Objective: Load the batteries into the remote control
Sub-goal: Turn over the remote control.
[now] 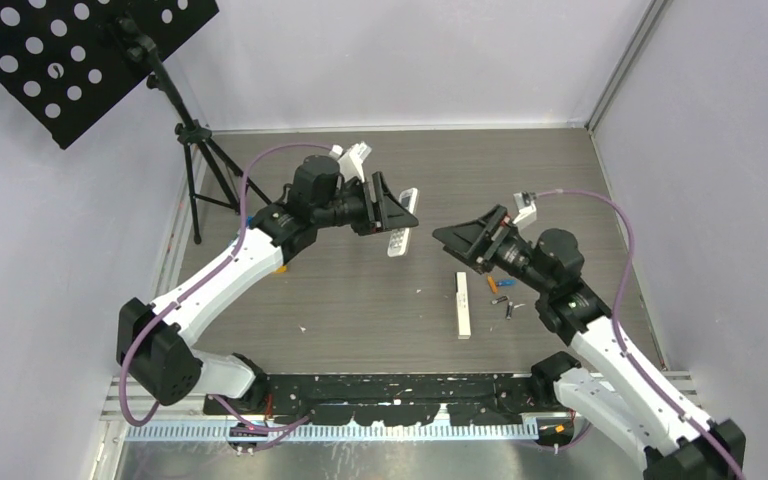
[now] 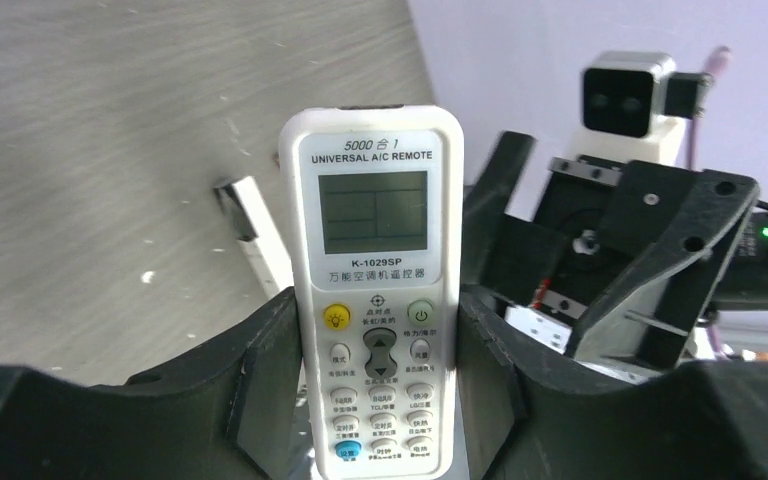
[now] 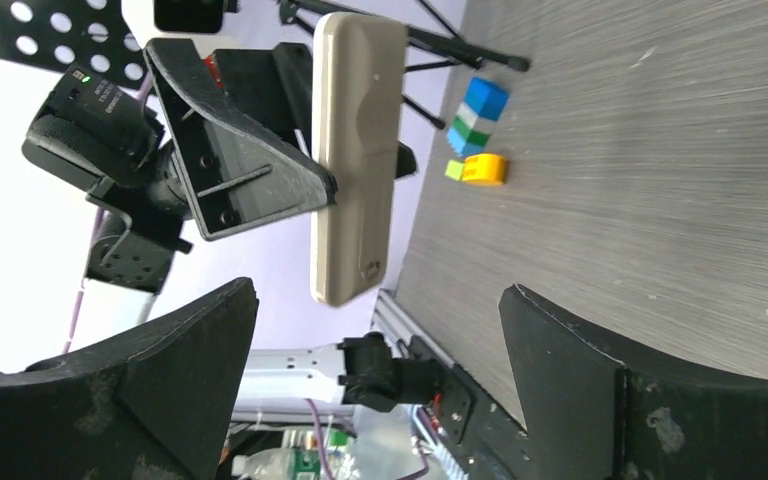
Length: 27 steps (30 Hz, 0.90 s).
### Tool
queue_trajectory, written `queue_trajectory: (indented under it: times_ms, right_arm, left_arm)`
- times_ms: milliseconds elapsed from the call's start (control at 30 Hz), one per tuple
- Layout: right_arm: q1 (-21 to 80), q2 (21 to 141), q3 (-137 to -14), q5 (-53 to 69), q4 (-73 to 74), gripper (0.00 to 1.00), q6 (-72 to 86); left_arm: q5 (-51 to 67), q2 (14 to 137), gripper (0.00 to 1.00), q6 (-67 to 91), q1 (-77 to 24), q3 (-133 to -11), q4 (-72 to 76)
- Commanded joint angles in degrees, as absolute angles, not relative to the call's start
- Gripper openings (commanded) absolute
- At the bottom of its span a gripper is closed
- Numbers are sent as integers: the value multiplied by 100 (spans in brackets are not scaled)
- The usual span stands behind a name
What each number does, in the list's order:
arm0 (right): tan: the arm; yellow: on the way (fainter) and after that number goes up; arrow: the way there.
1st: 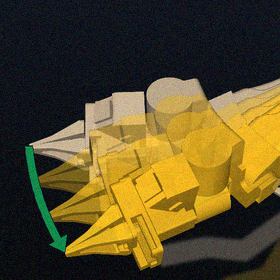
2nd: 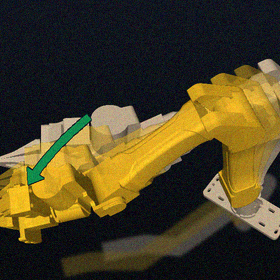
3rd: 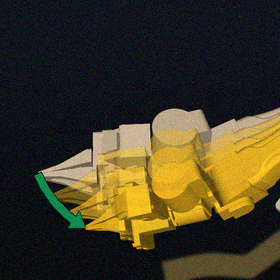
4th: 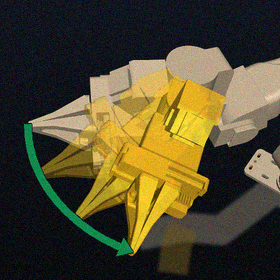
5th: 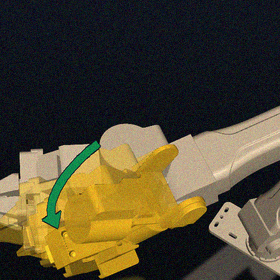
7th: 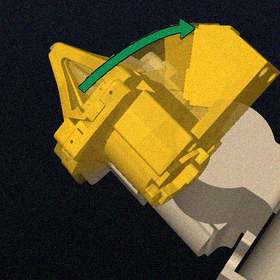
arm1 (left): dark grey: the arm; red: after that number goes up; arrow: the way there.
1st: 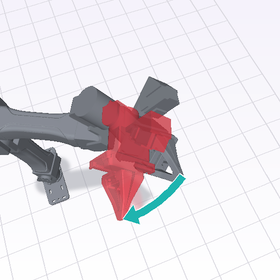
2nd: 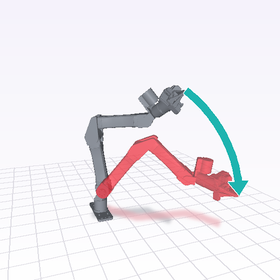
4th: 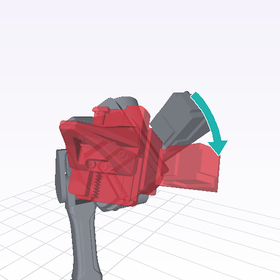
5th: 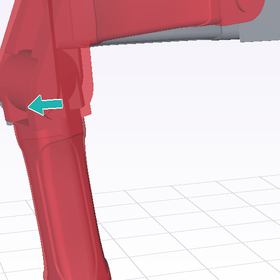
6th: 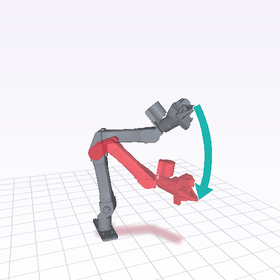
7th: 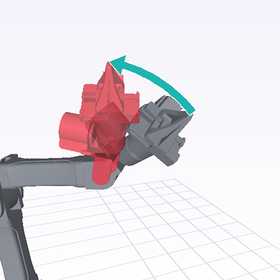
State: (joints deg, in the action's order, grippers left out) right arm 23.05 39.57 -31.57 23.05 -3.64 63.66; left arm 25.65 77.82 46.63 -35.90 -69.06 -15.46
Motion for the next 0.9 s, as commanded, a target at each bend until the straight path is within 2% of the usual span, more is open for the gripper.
queue_trajectory:
  times_ms: [0, 300, 400, 533, 733, 800, 867]
  right_arm:
    - [2867, 4535, -3729, 2188, -1699, 97, 6684]
    - [3819, 5459, -4185, 1866, -2163, 97, 6522]
    - [3945, 5624, -4246, 1943, -2303, 93, 6518]
    - [3998, 5607, -4245, 1992, -2410, 77, 6468]
    - [3999, 5458, -4056, 1829, -2751, 47, 6322]
    - [4000, 5489, -4095, 1938, -2719, 38, 6110]
    - [3999, 5519, -4214, 2132, -2403, 33, 5644]
  left_arm:
    - [3267, 7510, 31, 5928, -3606, -6686, -397]
    - [3382, 7179, 29, 6751, -3606, -6396, 528]
    - [3340, 7075, 30, 6970, -3604, -6289, 778]
    - [3329, 7005, 29, 7040, -3604, -6276, 857]
    - [3327, 6974, 34, 7039, -3605, -6184, 951]
    - [3310, 6963, 42, 6934, -3604, -6164, 908]
    - [3242, 6935, 60, 6689, -3599, -6224, 645]
